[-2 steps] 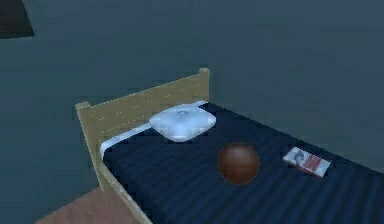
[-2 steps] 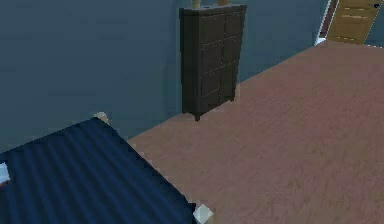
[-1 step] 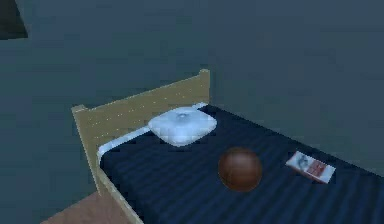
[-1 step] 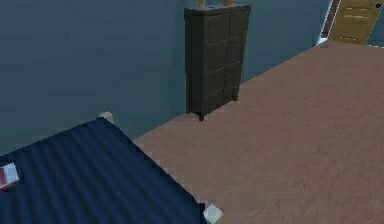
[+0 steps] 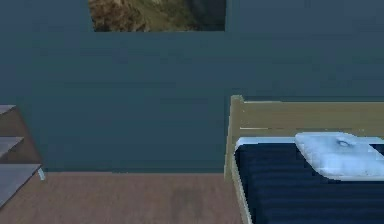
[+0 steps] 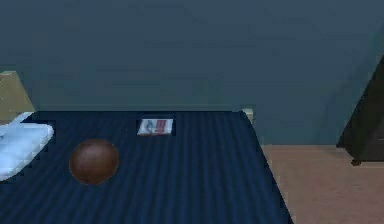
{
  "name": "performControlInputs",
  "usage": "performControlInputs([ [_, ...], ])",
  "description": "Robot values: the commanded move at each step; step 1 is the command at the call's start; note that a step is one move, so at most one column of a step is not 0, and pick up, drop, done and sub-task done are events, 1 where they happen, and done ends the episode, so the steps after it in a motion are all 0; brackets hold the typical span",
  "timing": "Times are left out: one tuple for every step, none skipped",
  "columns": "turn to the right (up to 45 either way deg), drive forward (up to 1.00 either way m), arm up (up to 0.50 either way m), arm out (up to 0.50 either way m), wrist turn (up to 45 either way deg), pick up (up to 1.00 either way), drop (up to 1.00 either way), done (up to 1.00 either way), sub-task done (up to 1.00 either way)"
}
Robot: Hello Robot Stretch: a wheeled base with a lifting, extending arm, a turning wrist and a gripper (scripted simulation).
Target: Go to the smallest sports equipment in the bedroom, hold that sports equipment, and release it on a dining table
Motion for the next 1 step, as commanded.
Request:
performControlInputs([
  [-27.0, 0.00, 0.00, 0.00, 0.0, 0.00, 0.00, 0.00, 0.00],
])
